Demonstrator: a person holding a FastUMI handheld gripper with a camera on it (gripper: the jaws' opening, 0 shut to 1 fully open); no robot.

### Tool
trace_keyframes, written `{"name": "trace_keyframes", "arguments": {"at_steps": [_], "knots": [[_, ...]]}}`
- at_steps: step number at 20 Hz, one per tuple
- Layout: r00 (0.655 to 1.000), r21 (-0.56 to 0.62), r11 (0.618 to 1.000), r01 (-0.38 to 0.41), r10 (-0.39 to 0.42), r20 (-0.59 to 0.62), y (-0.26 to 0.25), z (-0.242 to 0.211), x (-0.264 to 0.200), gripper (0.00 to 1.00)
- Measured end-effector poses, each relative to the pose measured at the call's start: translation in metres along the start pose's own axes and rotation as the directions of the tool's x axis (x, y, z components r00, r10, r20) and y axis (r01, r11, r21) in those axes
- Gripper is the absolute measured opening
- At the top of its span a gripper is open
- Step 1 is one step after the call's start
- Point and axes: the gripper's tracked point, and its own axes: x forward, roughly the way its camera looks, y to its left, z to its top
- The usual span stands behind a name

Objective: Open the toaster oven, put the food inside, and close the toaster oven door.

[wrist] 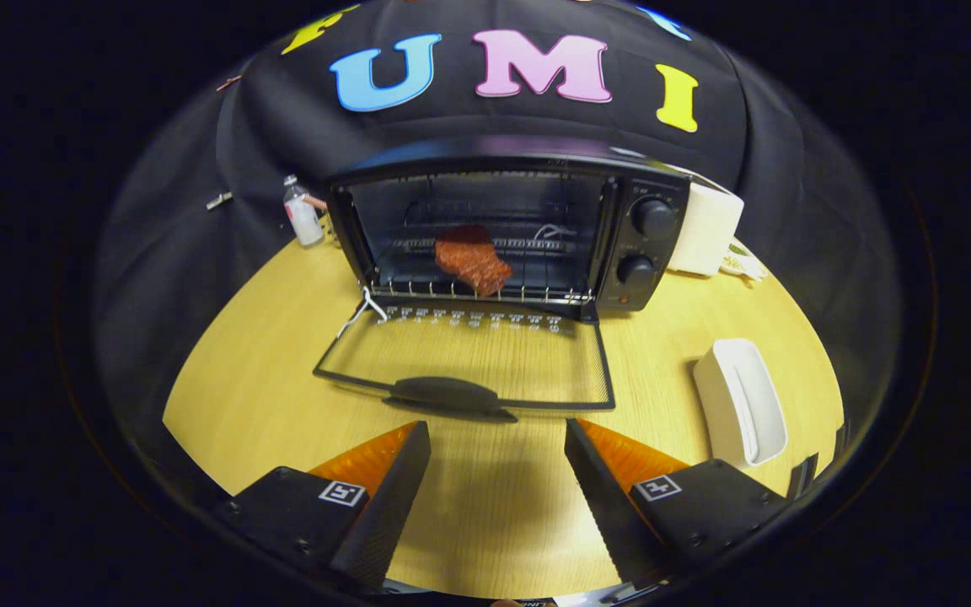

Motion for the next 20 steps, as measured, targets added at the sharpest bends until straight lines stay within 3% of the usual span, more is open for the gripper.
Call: {"name": "trace_keyframes", "arguments": {"at_steps": [11,20], "knots": [[0.996,0.008,0.999,0.041,-0.040,-0.082,0.027,-0.022,0.054,0.99],[0.994,0.043,0.996,0.077,-0.073,-0.086,0.023,-0.018,0.057,0.99]]}}
